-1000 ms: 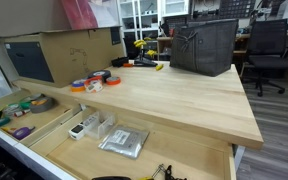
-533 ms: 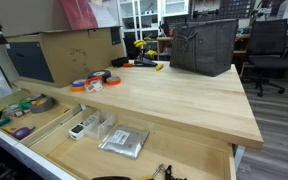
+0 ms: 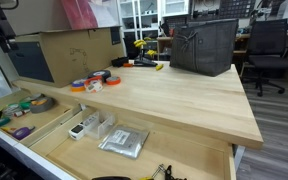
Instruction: Remove the clear masking tape from the drawer on the left and put it on the table
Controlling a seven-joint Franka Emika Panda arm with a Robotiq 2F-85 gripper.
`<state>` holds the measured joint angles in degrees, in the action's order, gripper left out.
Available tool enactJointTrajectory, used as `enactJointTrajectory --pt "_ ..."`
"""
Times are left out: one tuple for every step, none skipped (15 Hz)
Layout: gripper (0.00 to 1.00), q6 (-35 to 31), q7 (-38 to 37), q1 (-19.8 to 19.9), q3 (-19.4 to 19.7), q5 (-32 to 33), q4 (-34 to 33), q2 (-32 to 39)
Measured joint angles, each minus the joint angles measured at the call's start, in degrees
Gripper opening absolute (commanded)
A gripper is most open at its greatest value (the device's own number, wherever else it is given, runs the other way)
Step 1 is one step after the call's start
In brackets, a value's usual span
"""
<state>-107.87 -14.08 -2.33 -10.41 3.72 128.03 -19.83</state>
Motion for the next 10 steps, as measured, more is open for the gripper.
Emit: enactJointTrajectory --pt "1.0 -0.1 -0.75 -0.17 -0.59 0.7 -0.44 0.94" --pt "1.0 -0.1 -1.66 -0.43 -1.2 1.36 -0.81 1.84" --pt "1.0 -0.1 -2.65 -0.78 -1.8 2.06 -1.1 2.67" --pt "1.0 -0.11 -3.7 -1.2 -2.39 2.71 -1.31 3.42" --pt "1.0 -0.11 -4.69 -1.68 -2.96 3.17 -1.43 4.05" --pt "1.0 -0.12 -5.77 -2.16 -3.57 3.81 -1.46 4.62" --pt "1.0 -0.17 -6.79 -2.66 -4.22 4.63 -1.46 5.19" --pt "1.0 -0.39 -7.85 -3.23 -4.9 5.5 -1.46 5.79" --pt "1.0 -0.65 -8.82 -3.73 -5.54 6.36 -1.45 6.39" --pt "1.0 -0.97 -9.68 -4.34 -6.1 7.15 -1.43 7.06"
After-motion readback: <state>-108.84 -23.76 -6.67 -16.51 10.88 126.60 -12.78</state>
